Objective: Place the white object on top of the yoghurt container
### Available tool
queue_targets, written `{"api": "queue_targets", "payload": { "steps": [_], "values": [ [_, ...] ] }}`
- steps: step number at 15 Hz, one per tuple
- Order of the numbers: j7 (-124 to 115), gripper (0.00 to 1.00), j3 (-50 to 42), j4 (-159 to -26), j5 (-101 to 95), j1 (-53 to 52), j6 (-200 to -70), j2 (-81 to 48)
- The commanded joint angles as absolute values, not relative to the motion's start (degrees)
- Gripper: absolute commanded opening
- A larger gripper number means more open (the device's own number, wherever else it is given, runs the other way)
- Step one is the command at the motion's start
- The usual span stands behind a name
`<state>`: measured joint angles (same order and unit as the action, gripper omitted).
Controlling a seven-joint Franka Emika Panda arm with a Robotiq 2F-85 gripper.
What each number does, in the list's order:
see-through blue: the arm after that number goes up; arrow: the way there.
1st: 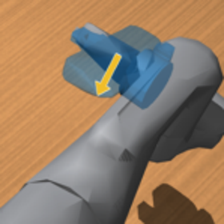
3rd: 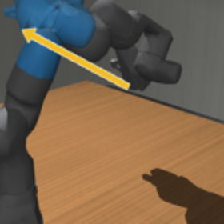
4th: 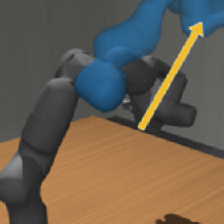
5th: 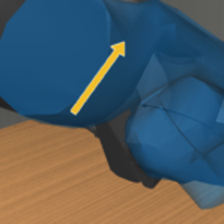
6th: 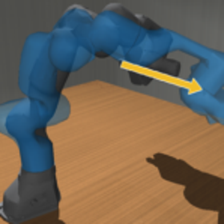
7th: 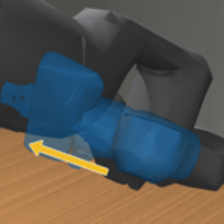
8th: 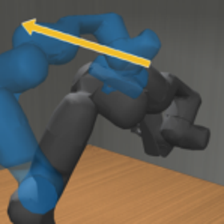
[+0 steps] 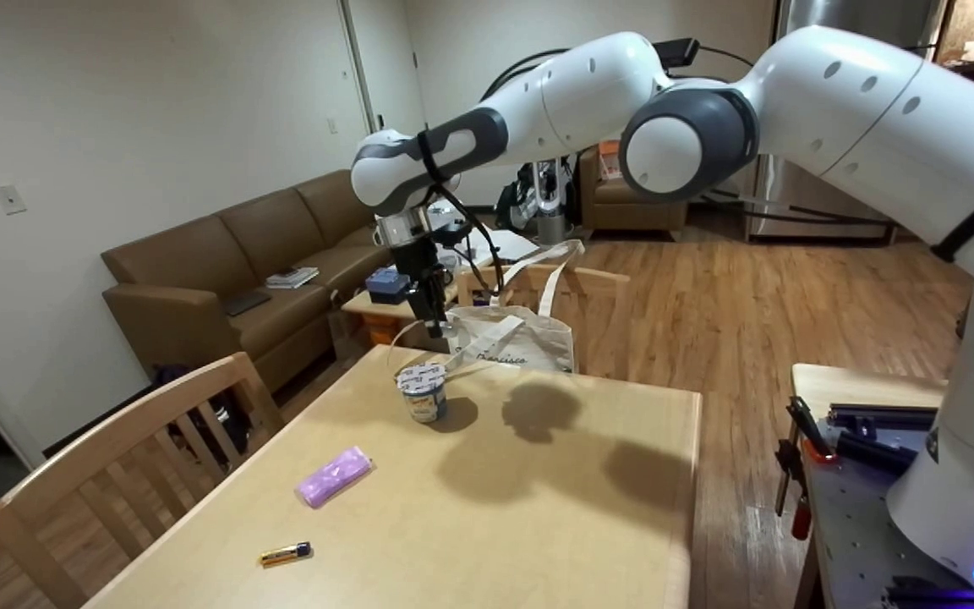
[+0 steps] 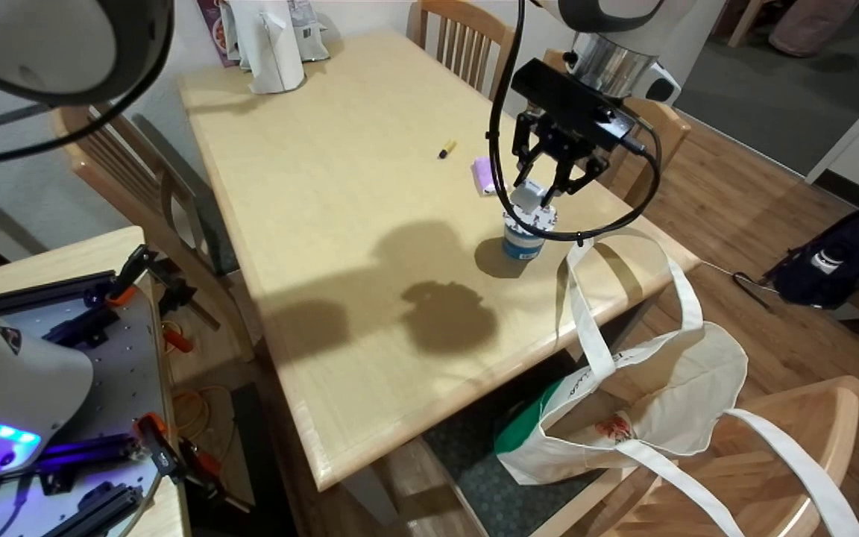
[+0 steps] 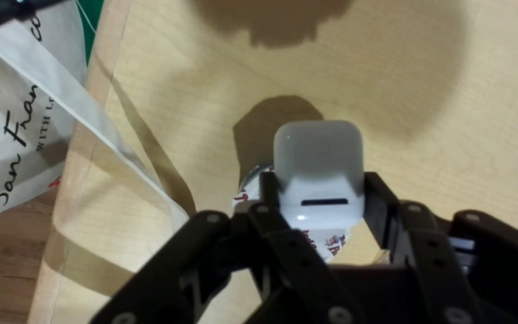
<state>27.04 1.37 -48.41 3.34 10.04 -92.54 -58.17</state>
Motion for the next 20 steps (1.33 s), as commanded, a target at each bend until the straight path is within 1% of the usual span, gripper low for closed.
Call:
{"api": "queue_targets", "payload": {
  "steps": [1, 9, 18, 19, 20],
  "values": [
    [28.50, 0.23, 1.97, -47.66, 3.80, 10.54, -89.78, -58.32],
    [29.34, 0.23, 2.64, -47.56, 4.11, 10.71, -92.12, -58.50],
    [28.56, 0.23, 2.21, -48.36, 3.36, 10.21, -91.77, -58.24],
    [28.57, 0.48, 2.21, -48.37, 3.36, 10.19, -91.77, -58.24],
    [28.57, 0.48, 2.20, -48.37, 3.36, 10.16, -91.77, -58.27]
  ]
}}
